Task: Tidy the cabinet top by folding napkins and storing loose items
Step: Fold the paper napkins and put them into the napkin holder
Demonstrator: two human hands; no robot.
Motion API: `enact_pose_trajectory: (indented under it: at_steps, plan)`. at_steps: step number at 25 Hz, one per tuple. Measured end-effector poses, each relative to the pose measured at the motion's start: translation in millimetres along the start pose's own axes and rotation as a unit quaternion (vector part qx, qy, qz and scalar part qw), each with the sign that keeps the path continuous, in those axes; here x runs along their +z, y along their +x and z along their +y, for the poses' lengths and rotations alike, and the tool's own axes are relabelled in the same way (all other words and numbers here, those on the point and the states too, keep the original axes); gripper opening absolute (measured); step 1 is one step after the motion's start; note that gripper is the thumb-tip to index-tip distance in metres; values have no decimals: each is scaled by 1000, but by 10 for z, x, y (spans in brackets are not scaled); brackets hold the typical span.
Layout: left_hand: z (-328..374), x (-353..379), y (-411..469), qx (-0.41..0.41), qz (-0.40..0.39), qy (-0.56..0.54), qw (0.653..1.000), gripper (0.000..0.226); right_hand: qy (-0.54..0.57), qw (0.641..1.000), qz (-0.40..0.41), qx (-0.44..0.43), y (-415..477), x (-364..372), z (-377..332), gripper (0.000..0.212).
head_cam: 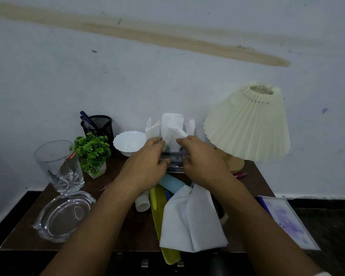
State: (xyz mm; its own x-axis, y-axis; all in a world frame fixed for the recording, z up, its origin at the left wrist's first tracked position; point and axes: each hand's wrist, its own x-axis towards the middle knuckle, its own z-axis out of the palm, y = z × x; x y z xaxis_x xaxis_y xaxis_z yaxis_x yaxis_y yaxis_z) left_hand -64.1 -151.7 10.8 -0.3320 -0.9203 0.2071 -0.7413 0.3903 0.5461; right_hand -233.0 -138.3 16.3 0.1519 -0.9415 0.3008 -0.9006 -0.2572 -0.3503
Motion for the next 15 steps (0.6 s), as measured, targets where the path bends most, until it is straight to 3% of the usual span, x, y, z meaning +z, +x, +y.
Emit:
enact_pose_trajectory:
  at_steps: [8,15]
  plan:
    - [39,-4,-192,3,10,-3,1000,53,10,1000,6,17,-202,-84,36,54]
    - [-19,68,-44,-1,25,-82,996,51,52,998,2,32,-90,-32,14,46]
